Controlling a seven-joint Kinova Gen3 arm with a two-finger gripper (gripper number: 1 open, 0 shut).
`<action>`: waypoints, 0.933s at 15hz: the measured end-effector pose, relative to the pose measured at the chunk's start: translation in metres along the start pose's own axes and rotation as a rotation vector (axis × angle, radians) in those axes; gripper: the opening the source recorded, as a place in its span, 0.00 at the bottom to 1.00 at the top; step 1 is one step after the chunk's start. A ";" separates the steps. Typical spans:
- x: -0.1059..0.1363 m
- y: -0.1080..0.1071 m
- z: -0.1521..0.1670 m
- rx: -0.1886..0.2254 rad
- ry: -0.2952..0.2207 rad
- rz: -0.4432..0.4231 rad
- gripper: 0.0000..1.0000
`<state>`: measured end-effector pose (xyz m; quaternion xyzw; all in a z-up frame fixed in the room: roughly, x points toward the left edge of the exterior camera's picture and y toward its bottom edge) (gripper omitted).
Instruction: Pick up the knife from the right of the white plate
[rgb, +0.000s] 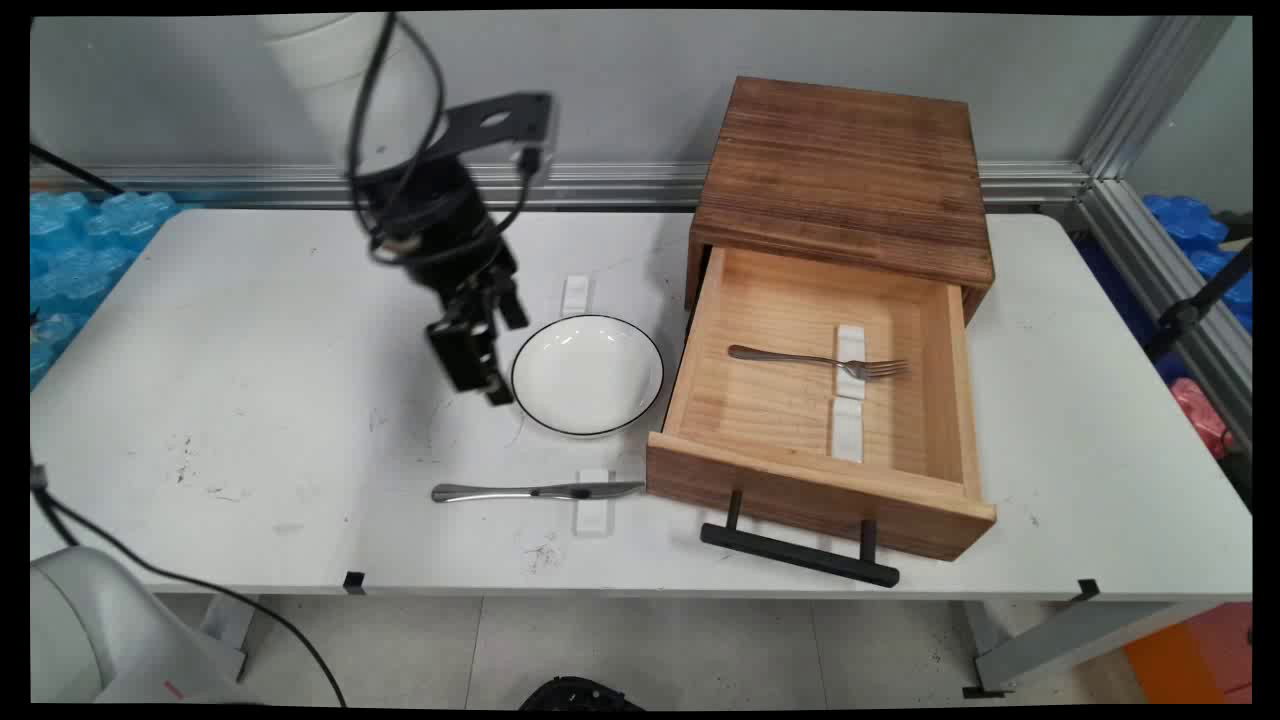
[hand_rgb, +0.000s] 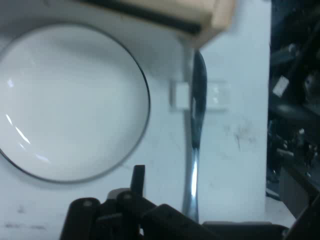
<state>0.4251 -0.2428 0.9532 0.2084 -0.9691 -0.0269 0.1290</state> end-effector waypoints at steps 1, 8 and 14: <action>-0.011 0.005 0.004 -0.006 -0.004 0.004 1.00; -0.062 0.019 0.045 -0.003 -0.031 0.023 1.00; -0.070 0.022 0.092 0.027 -0.011 0.003 1.00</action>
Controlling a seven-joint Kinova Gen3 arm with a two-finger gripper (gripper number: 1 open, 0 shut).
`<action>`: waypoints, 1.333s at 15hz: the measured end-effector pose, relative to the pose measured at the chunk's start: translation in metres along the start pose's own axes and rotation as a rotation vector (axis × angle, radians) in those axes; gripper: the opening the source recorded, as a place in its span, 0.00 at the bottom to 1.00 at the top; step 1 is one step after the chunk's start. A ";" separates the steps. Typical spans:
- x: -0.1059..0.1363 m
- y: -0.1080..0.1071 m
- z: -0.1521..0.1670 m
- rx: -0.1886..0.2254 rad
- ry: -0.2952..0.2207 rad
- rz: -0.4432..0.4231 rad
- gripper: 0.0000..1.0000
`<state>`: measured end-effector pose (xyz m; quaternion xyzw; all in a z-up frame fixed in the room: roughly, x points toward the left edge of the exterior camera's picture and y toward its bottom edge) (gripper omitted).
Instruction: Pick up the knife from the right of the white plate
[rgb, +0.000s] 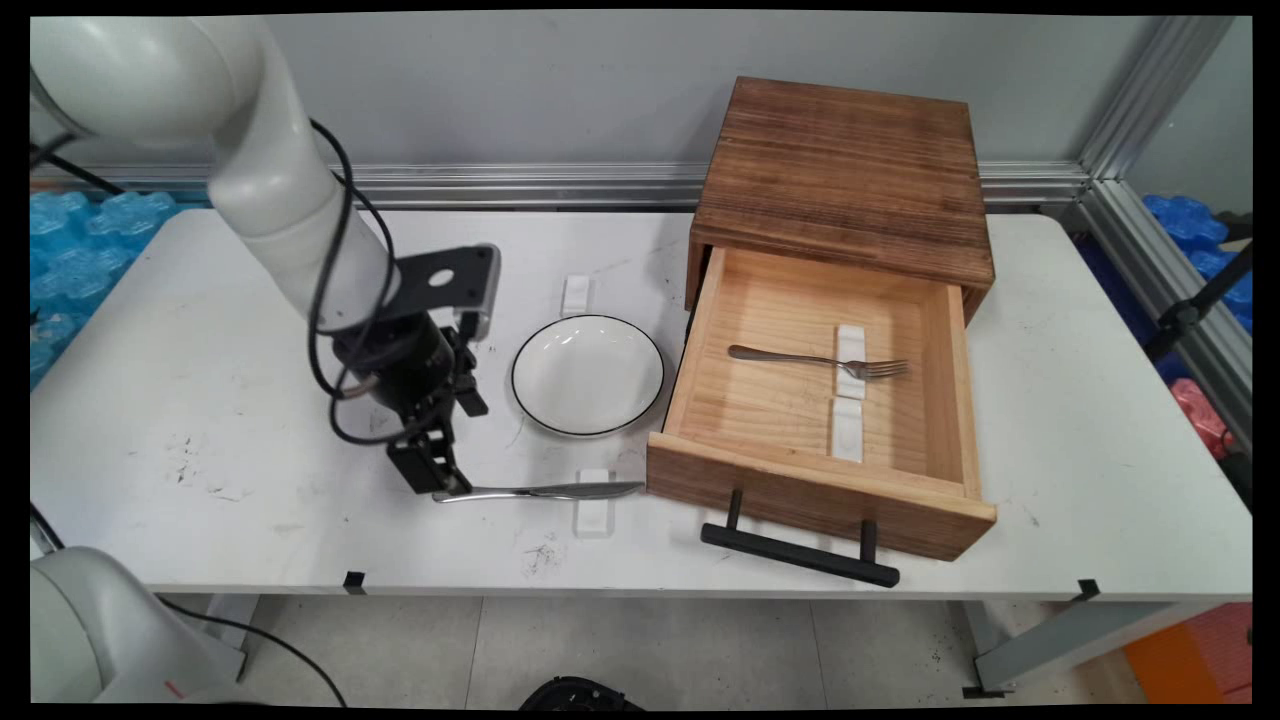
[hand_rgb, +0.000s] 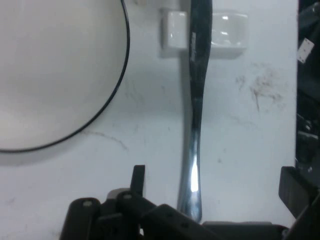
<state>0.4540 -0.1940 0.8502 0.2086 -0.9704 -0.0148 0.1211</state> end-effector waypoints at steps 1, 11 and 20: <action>0.001 0.000 0.007 0.004 0.005 -0.002 1.00; 0.005 0.001 0.060 0.026 0.029 -0.013 1.00; 0.004 0.003 0.077 0.033 0.024 0.020 0.00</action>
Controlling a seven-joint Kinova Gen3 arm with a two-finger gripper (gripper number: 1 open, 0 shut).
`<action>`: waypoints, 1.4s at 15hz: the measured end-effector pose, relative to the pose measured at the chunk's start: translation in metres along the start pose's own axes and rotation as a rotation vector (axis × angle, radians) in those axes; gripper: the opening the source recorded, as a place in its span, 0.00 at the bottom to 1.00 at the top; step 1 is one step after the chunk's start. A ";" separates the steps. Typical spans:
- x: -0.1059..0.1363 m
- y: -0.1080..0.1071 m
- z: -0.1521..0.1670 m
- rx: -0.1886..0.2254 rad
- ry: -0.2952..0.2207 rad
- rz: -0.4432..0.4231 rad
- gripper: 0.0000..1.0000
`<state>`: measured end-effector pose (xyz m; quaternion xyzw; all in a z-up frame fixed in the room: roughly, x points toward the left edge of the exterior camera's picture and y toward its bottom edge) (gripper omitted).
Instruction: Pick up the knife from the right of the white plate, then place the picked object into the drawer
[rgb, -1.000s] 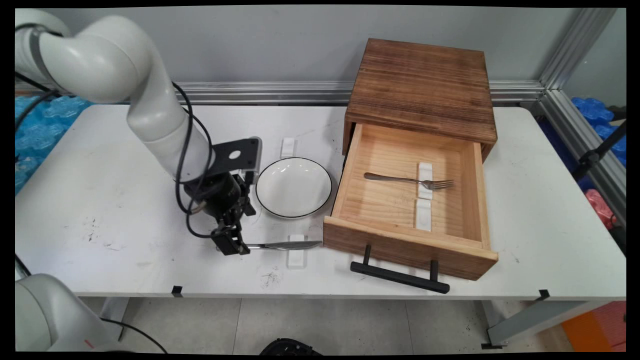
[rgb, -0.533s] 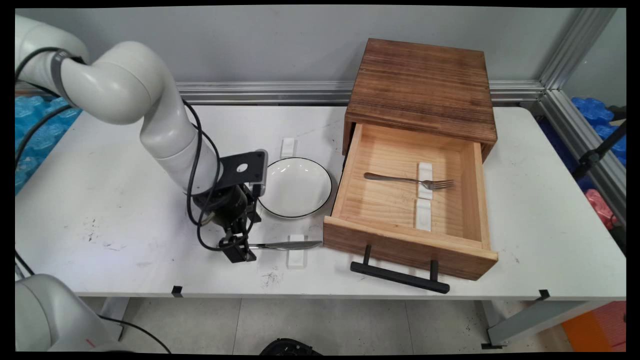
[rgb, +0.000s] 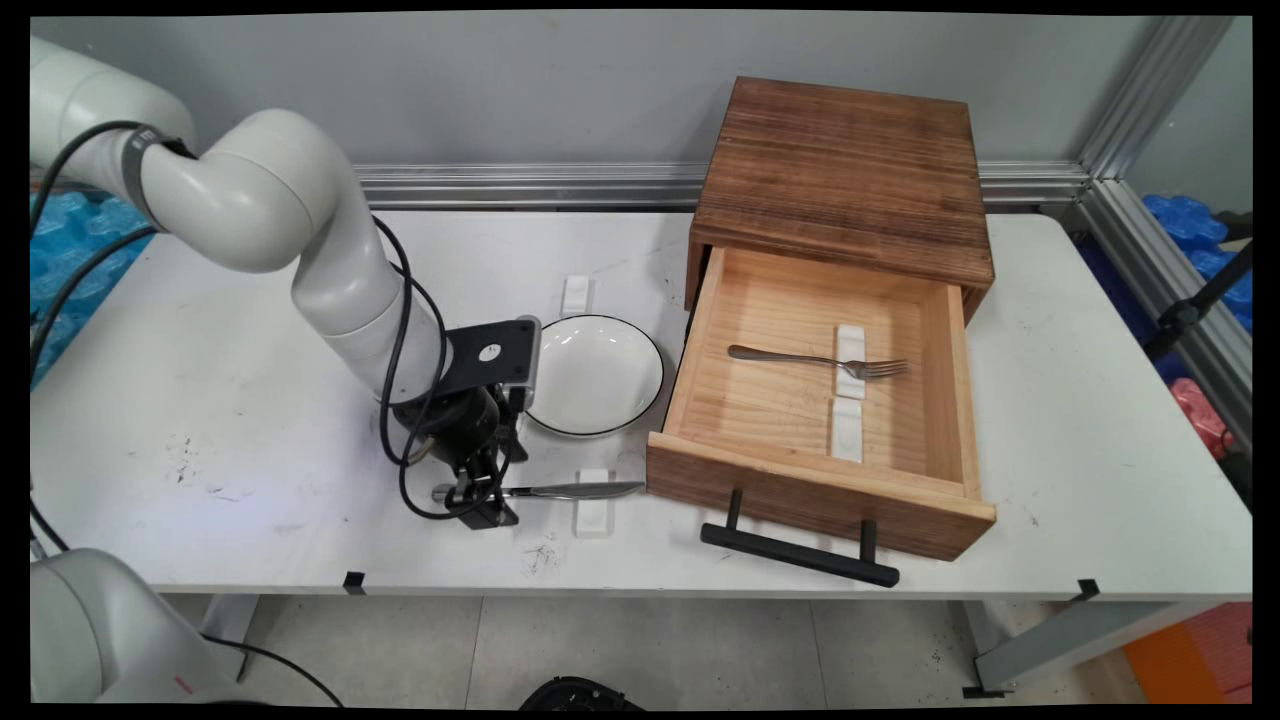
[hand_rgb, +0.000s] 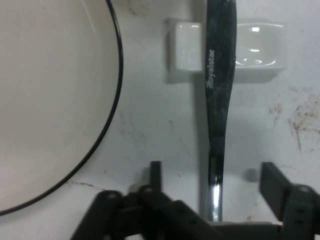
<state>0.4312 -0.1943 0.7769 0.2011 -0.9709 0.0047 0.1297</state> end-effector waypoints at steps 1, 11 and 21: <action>0.000 0.000 0.001 -0.001 -0.001 0.004 0.00; -0.003 0.001 0.002 -0.006 -0.002 0.023 0.00; -0.004 0.002 -0.052 -0.029 -0.020 0.013 0.00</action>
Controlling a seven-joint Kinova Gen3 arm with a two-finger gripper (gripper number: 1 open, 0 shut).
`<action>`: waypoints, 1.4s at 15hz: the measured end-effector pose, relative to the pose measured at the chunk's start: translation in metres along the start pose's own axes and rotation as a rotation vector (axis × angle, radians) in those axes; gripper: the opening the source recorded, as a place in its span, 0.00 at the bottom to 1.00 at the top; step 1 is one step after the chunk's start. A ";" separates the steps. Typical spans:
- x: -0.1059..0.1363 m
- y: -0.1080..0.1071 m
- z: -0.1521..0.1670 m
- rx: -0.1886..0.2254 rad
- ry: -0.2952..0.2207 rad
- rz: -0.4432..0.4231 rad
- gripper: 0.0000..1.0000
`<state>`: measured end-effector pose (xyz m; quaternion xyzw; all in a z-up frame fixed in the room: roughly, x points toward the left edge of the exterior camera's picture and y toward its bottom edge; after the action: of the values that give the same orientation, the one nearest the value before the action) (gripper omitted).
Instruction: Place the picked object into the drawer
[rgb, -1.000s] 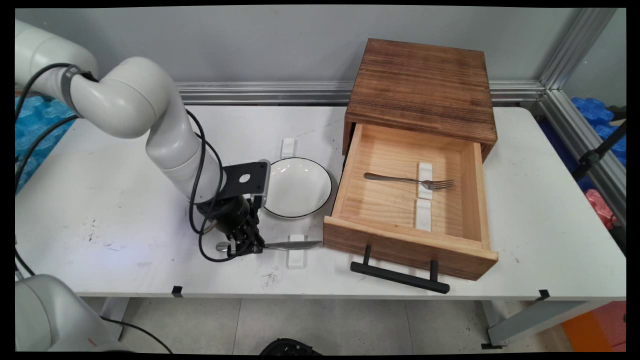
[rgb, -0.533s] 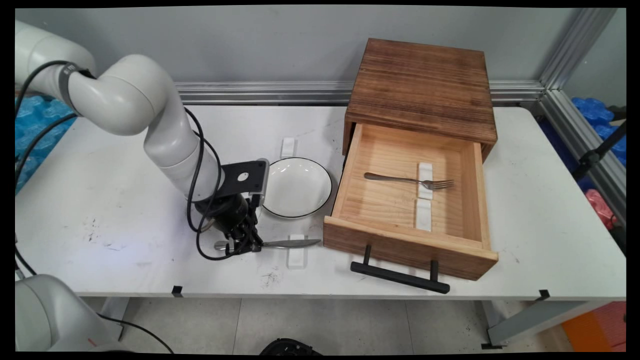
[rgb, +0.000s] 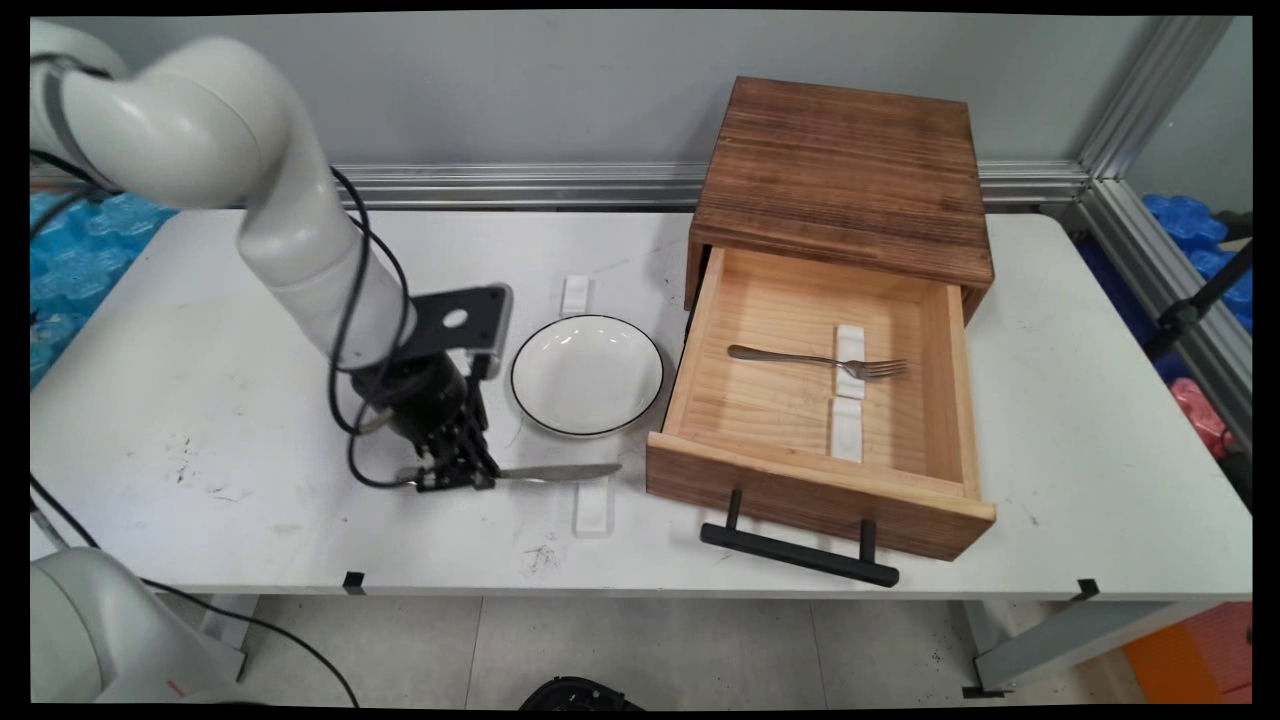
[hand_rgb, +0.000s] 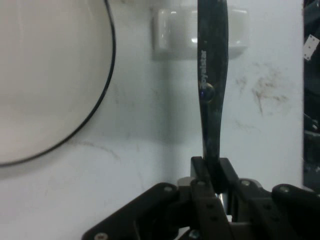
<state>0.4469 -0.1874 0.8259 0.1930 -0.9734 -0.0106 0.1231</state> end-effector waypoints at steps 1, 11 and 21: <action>-0.001 0.001 -0.013 0.000 -0.007 0.001 0.00; 0.056 -0.027 -0.109 0.009 0.037 0.049 0.00; 0.197 -0.061 -0.122 -0.008 0.138 0.172 0.00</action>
<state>0.3232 -0.3151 0.9862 0.1087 -0.9755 0.0093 0.1910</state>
